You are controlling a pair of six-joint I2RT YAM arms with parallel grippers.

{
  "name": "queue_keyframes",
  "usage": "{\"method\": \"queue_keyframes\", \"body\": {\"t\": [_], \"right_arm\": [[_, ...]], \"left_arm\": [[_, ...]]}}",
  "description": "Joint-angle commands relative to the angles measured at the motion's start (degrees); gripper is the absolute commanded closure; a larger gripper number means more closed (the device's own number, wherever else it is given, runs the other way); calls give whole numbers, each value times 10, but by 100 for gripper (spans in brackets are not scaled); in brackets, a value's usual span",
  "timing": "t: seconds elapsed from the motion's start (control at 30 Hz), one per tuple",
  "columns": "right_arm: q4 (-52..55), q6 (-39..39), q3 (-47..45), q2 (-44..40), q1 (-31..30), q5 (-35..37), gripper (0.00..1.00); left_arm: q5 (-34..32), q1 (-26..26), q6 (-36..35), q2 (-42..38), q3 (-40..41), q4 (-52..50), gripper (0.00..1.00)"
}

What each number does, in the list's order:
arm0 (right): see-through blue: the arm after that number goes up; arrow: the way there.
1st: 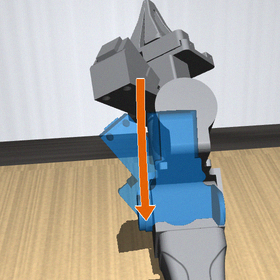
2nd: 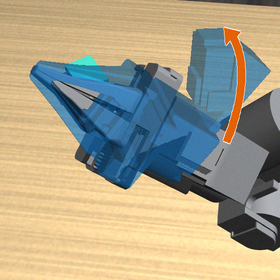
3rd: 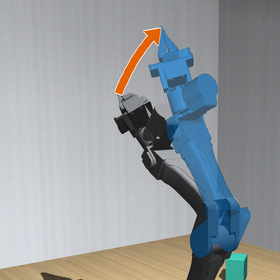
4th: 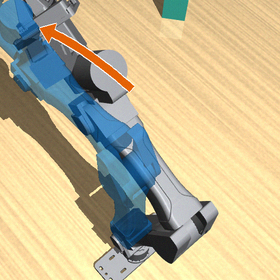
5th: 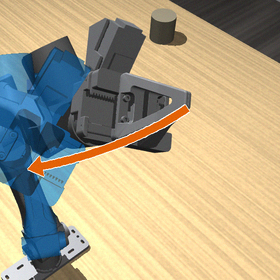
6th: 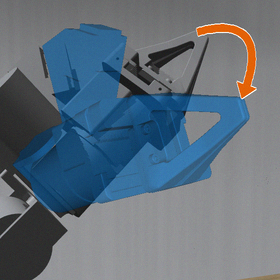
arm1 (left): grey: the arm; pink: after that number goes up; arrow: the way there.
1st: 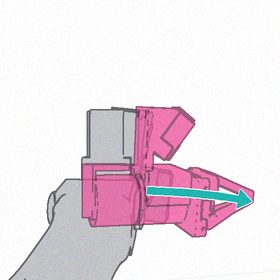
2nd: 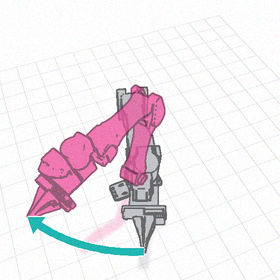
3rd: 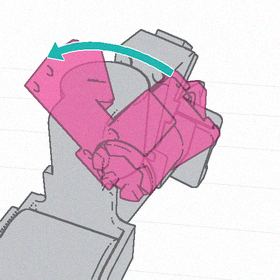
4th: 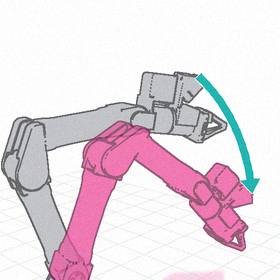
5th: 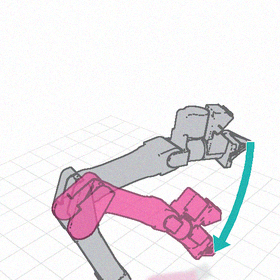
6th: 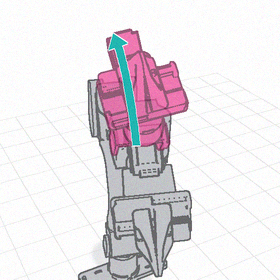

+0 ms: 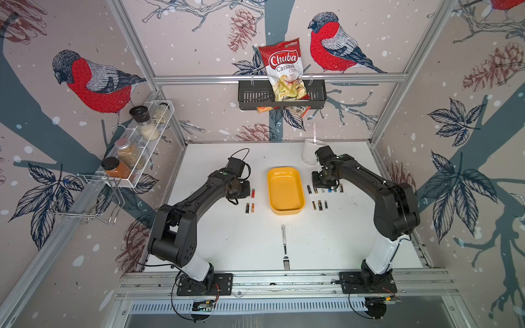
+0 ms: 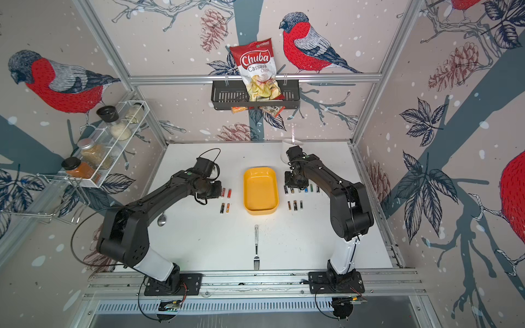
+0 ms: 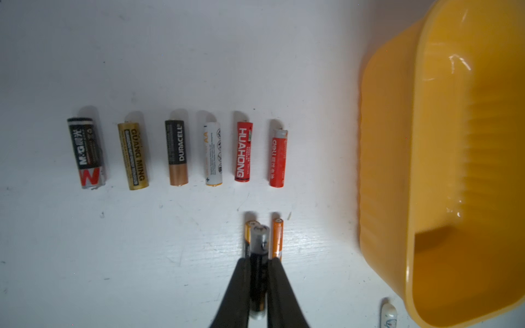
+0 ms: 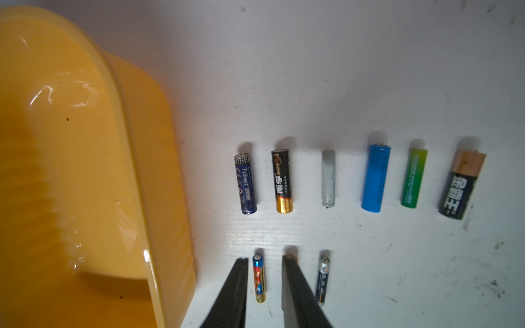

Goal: Take the batteries out of the storage box
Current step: Place the battery at the center of the board.

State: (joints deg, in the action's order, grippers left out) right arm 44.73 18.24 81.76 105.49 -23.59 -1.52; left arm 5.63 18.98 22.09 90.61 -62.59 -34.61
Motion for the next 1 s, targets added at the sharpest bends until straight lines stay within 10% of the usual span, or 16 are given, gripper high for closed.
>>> {"method": "queue_keyframes", "body": {"t": [0.0, 0.97], "right_arm": [[13, 8, 5, 3, -5, 12, 72], [38, 8, 29, 23, -19, 25, 72]], "left_arm": [[-5, -3, -8, -3, 26, 35, 84], [-24, -6, -10, 40, 108, 103, 84]]}}
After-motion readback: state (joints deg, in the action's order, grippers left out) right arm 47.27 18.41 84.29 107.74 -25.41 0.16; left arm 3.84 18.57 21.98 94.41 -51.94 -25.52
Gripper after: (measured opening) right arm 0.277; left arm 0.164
